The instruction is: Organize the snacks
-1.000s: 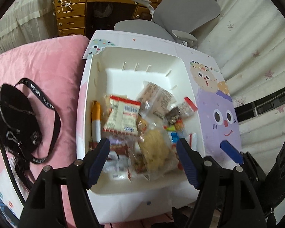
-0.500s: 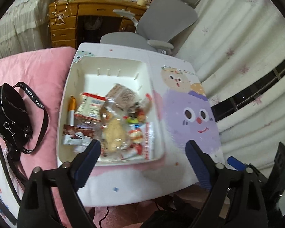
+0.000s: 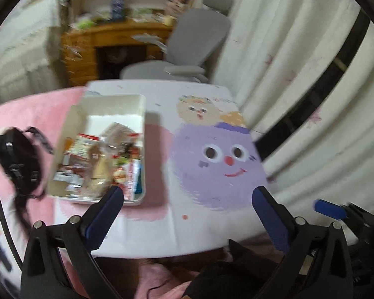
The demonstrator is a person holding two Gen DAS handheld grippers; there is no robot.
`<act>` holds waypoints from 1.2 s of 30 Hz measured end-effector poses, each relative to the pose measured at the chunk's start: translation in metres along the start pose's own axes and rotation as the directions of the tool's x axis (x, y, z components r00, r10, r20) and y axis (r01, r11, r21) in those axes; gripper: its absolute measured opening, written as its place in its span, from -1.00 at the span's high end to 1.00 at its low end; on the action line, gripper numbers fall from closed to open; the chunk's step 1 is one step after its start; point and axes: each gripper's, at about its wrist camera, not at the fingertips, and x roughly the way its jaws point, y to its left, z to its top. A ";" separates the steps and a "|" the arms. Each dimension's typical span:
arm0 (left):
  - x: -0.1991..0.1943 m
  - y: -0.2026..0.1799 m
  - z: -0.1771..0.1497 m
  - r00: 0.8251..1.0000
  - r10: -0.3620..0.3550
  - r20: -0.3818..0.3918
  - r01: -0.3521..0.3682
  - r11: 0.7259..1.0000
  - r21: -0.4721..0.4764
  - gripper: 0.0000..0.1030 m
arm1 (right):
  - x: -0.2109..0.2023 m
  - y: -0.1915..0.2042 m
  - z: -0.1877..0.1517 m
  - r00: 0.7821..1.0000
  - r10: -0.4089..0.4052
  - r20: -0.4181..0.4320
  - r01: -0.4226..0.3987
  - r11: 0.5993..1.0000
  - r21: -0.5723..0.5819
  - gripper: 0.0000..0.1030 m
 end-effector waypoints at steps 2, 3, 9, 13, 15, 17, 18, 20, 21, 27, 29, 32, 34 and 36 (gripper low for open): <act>-0.004 -0.012 -0.006 1.000 0.023 -0.005 -0.023 0.999 0.032 -0.99 | -0.004 0.001 -0.006 1.000 0.001 0.013 -0.001 1.000 -0.014 -0.82; -0.004 -0.017 -0.010 0.999 0.035 -0.019 -0.034 0.998 0.048 -0.99 | -0.006 0.003 -0.010 1.000 -0.006 0.022 0.006 1.000 -0.016 -0.82; -0.015 -0.019 -0.025 0.990 0.136 -0.019 -0.136 0.990 0.029 -0.99 | -0.008 0.001 -0.025 0.996 -0.042 0.076 0.039 0.998 0.039 -0.83; -0.017 -0.017 -0.037 0.985 0.170 -0.012 -0.171 0.985 -0.003 -0.99 | -0.002 0.007 -0.031 0.996 -0.055 0.073 0.054 0.998 0.011 -0.99; -0.017 -0.016 -0.041 0.984 0.178 -0.008 -0.178 0.984 -0.016 -0.99 | -0.002 0.007 -0.034 0.996 -0.052 0.072 0.052 0.999 -0.005 -1.00; -0.017 -0.017 -0.044 0.983 0.186 -0.002 -0.186 0.982 -0.022 -0.99 | -0.002 0.005 -0.035 0.995 -0.060 0.077 0.061 0.998 -0.009 -1.00; -0.016 -0.018 -0.045 0.981 0.193 0.000 -0.193 0.981 -0.024 -0.99 | -0.002 0.004 -0.034 0.995 -0.060 0.080 0.061 0.998 -0.015 -1.00; -0.014 -0.022 -0.046 0.980 0.201 -0.002 -0.201 0.979 -0.021 -0.99 | -0.005 0.003 -0.033 0.994 -0.057 0.089 0.060 0.998 -0.026 -1.00; -0.014 -0.025 -0.046 0.980 0.200 0.001 -0.200 0.979 -0.021 -0.99 | -0.006 0.002 -0.033 0.994 -0.058 0.095 0.061 0.998 -0.032 -1.00; -0.012 -0.030 -0.047 0.978 0.209 0.001 -0.209 0.977 -0.039 -0.99 | -0.004 -0.004 -0.028 0.995 -0.047 0.092 0.053 0.997 -0.062 -1.00; -0.011 -0.032 -0.047 0.978 0.211 0.000 -0.210 0.977 -0.039 -0.99 | -0.004 -0.005 -0.028 0.995 -0.043 0.090 0.049 0.996 -0.068 -1.00; -0.012 -0.033 -0.048 0.976 0.216 0.005 -0.216 0.976 -0.036 -0.99 | -0.002 -0.010 -0.028 0.996 -0.036 0.079 0.041 0.997 -0.067 -1.00; -0.014 -0.036 -0.049 0.974 0.227 0.011 -0.226 0.974 -0.031 -0.99 | -0.001 -0.015 -0.027 0.997 -0.029 0.073 0.034 0.997 -0.065 -1.00; -0.014 -0.038 -0.050 0.972 0.234 0.013 -0.233 0.972 -0.033 -0.99 | 0.000 -0.017 -0.027 0.997 -0.024 0.069 0.029 0.997 -0.067 -1.00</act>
